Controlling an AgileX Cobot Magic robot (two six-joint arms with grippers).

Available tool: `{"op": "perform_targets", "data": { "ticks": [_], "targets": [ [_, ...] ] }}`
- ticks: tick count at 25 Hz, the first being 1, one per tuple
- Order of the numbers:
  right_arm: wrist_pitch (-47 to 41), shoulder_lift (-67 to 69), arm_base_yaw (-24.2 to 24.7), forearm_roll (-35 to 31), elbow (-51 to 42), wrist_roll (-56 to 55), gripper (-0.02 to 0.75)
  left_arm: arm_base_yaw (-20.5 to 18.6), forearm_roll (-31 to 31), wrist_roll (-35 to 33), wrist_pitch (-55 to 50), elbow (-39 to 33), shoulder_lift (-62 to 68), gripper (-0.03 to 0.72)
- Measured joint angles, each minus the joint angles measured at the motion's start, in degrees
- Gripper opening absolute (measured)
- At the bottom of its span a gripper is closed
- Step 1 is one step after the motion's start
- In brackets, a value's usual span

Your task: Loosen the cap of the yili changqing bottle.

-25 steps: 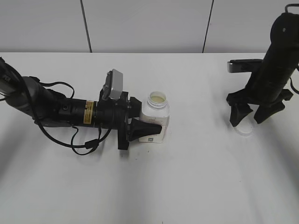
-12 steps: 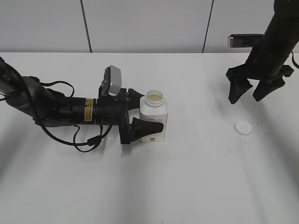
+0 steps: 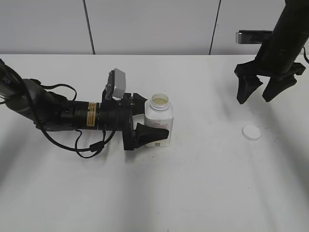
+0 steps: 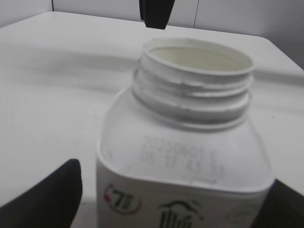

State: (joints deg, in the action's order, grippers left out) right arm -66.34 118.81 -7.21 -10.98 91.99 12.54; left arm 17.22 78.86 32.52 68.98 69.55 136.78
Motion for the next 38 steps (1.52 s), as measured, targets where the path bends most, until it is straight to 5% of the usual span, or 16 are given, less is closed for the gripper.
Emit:
{"op": "perform_targets", "data": {
  "ticks": [18,33,38],
  "targets": [
    [-2.9,-3.3,0.0,-0.6,1.0,0.0,0.585,0.0,4.1,2.8,0.1,0.0,-9.6,0.587],
    [-3.3,-8.6,0.0,-1.4,2.0,-0.1,0.585,-1.6,10.7,19.4,-0.2,-0.1,-25.4,0.587],
    [-3.3,-9.5,0.0,-1.6,2.1,-0.2,0.585,-1.6,11.8,25.2,-14.9,-0.1,-31.2,0.587]
  ]
}}
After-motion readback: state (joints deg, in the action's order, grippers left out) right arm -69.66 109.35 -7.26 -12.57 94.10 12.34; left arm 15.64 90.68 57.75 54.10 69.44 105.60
